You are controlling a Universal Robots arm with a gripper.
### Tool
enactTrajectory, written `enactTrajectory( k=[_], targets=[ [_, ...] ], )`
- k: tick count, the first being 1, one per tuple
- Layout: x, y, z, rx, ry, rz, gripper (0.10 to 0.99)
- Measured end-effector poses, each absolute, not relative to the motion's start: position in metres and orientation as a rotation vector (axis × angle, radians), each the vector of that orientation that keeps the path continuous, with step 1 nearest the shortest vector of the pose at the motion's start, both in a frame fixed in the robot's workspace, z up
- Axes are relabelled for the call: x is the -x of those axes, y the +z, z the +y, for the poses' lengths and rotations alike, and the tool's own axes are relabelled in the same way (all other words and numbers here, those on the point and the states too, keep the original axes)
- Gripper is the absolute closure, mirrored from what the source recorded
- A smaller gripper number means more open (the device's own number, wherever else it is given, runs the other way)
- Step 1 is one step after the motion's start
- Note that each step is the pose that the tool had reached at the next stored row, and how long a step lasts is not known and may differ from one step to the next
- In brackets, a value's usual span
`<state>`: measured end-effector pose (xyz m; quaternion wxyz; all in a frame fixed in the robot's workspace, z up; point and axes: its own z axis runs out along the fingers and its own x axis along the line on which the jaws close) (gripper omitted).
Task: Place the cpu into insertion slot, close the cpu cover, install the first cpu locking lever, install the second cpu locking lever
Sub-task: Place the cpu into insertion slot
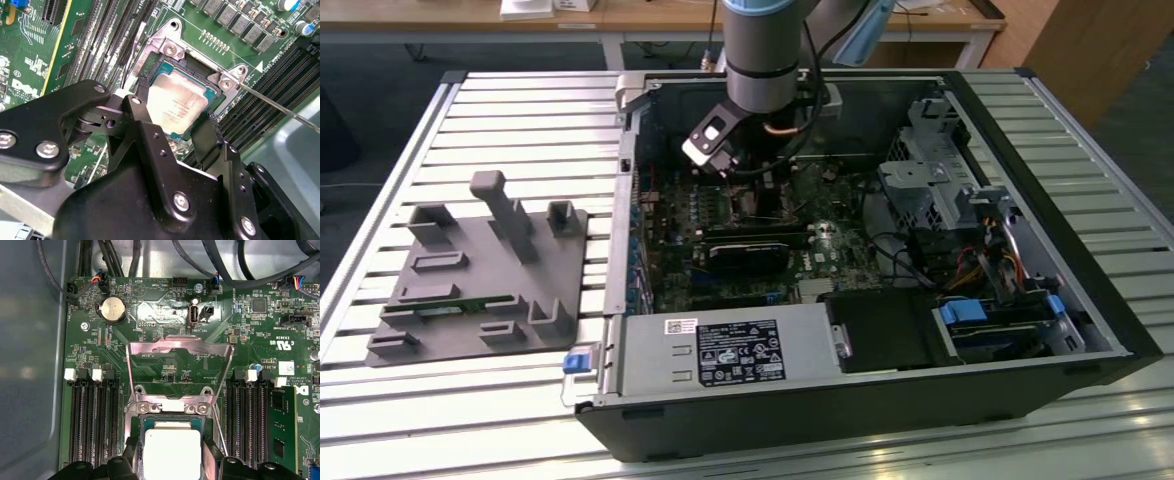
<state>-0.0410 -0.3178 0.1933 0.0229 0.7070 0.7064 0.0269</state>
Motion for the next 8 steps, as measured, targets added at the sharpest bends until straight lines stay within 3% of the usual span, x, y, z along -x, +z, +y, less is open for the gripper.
enactTrajectory(
  k=[8],
  targets=[
    [0.041, 0.204, -0.3178, -2.189, 0.084, 2.187, 0.475]
  ],
)
